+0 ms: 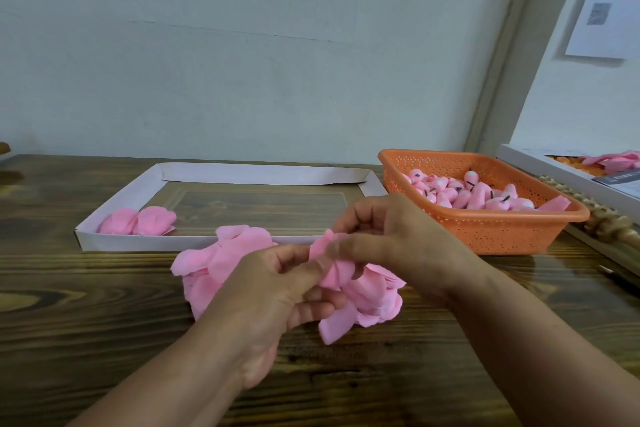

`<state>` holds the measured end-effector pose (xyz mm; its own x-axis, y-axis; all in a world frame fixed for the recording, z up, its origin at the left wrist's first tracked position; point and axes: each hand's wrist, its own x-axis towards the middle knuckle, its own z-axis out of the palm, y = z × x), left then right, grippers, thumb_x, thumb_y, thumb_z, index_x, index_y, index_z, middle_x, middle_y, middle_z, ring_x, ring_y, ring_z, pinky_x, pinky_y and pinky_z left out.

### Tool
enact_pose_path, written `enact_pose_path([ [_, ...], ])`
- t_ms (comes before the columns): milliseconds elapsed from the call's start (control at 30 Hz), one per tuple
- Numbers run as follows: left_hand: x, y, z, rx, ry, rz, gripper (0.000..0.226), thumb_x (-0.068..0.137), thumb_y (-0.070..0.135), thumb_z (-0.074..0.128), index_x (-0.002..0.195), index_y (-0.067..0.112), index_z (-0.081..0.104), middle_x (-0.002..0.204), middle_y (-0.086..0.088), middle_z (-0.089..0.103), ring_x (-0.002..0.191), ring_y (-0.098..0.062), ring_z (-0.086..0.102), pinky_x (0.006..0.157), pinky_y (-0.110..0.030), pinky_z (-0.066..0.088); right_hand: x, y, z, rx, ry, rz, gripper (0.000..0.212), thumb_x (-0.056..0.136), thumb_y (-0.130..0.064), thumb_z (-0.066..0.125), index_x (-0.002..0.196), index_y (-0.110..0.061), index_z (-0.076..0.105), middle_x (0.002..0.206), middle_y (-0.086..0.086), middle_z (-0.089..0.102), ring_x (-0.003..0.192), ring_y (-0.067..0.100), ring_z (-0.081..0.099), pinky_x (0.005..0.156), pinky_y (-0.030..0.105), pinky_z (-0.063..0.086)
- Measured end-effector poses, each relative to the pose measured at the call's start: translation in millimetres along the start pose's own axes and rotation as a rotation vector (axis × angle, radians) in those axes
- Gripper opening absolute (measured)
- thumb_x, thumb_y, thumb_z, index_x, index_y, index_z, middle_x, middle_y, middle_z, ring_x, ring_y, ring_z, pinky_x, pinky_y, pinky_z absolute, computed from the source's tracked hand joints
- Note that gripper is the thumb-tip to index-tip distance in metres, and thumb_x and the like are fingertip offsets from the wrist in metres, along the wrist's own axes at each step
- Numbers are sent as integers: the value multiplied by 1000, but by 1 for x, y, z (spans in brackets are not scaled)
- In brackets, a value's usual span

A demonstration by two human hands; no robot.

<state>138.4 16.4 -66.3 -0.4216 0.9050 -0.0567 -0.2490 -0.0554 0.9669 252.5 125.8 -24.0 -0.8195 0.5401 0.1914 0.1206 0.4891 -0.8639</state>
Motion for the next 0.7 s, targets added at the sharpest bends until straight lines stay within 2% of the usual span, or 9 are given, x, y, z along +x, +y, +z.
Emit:
enact_pose_path([
  [100,0,3,-1,15,3,0,13,85,15,62,87,4,69,66,-9,70,53,-13,65,46,-18,49,-1,-1,-1,-4,1,3,9,76,-4,74,78,-4,64,64,11,64,56,18,58,59,33,50],
  [167,0,3,1,32,23,5,16,88,19,60,95,7,68,67,-8,71,53,-14,64,45,-19,49,-1,-1,1,-8,30,1,7,79,0,70,75,-2,64,61,8,64,52,14,57,53,27,49],
  [267,0,0,4,50,96,26,13,94,19,55,102,11,60,69,-10,72,52,-17,65,43,-20,48,0,-1,6,-13,75,15,5,79,4,66,75,3,64,61,13,62,49,14,56,48,23,47],
  [367,-1,-2,6,52,118,53,8,98,10,48,102,6,53,68,-13,72,49,-18,65,40,-21,48,1,0,10,-29,135,22,8,79,5,63,71,3,63,58,14,60,46,15,54,44,22,44],
  [467,-3,-3,6,37,120,92,7,98,4,45,98,5,53,72,-14,72,54,-22,69,45,-23,52,3,-1,12,-33,176,34,15,79,5,62,66,-3,61,50,5,58,42,10,52,42,19,42],
  [600,-5,-7,6,48,94,137,15,93,4,55,103,12,61,80,-9,75,69,-23,72,58,-24,56,3,-1,13,-73,204,35,15,81,1,62,67,-3,62,51,4,58,41,9,52,43,19,43],
  [700,-6,-10,6,83,78,141,23,88,6,61,107,18,66,81,-5,75,68,-17,72,59,-21,55,4,0,15,-94,201,35,14,81,-1,63,67,-4,63,45,-3,55,39,5,50,43,18,42],
])
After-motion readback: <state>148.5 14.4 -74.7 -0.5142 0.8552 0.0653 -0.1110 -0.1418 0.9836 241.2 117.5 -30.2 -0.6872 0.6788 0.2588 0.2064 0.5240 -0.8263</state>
